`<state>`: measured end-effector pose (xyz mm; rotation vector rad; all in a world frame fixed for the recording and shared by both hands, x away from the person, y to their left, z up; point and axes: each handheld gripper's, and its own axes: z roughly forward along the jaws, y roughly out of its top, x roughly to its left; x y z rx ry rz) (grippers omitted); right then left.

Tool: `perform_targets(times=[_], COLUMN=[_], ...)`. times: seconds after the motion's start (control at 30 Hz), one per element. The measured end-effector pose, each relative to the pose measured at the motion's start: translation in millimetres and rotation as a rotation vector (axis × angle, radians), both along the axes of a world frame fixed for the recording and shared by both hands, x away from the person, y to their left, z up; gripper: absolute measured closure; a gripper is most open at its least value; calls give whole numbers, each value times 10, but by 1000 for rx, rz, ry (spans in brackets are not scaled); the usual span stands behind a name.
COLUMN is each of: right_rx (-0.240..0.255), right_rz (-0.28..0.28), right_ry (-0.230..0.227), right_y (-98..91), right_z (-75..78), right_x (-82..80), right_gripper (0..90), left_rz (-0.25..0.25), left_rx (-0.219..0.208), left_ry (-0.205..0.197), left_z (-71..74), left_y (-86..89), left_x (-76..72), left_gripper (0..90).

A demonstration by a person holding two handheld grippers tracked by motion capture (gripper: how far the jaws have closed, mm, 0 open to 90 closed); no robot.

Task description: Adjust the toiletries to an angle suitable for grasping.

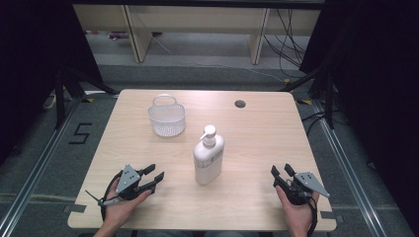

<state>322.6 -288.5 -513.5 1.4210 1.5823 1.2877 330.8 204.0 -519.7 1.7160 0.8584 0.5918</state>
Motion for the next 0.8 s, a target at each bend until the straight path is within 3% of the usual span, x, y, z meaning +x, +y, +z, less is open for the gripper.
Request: perform_targets(times=[0.1, 0.17, 0.23, 0.27, 0.4, 0.43, 0.5, 0.73, 0.8], right_rx=[8, 19, 33, 24, -20, 9, -34, -24, -44], right_rz=[-18, 1, -16, -12, -30, -6, -20, -7, -11], right_ry=[-14, -12, -4, -7, 13, 8, -3, 0, -7], right_y=[-27, -35, -47, -50, -33, -18, -16, 0, -3], right_z=[-6, -13, -12, -12, 4, -4, -1, -1, -1], right_x=[8, 17, 9, 11, 4, 18, 26, 23, 25], right_gripper=[472, 482, 520, 530, 566, 583, 602, 612, 612], left_rz=[-8, -18, -28, -38, -84, -120, -153, -199, -231], left_rx=[10, 16, -25, -37, -46, -47, -47, -48, -45], left_ry=[-20, -34, -24, -23, -22, -32, -29, -29, -26], left_z=[19, 41, 88, 110, 190, 220, 265, 352, 394], left_y=[-16, -23, -36, -48, -150, -228, -348, -527, -640], left_x=[-23, -44, -82, -95, -167, -196, -243, -262, -245], left_gripper=[700, 744, 873, 889, 893, 894, 895, 895, 895])
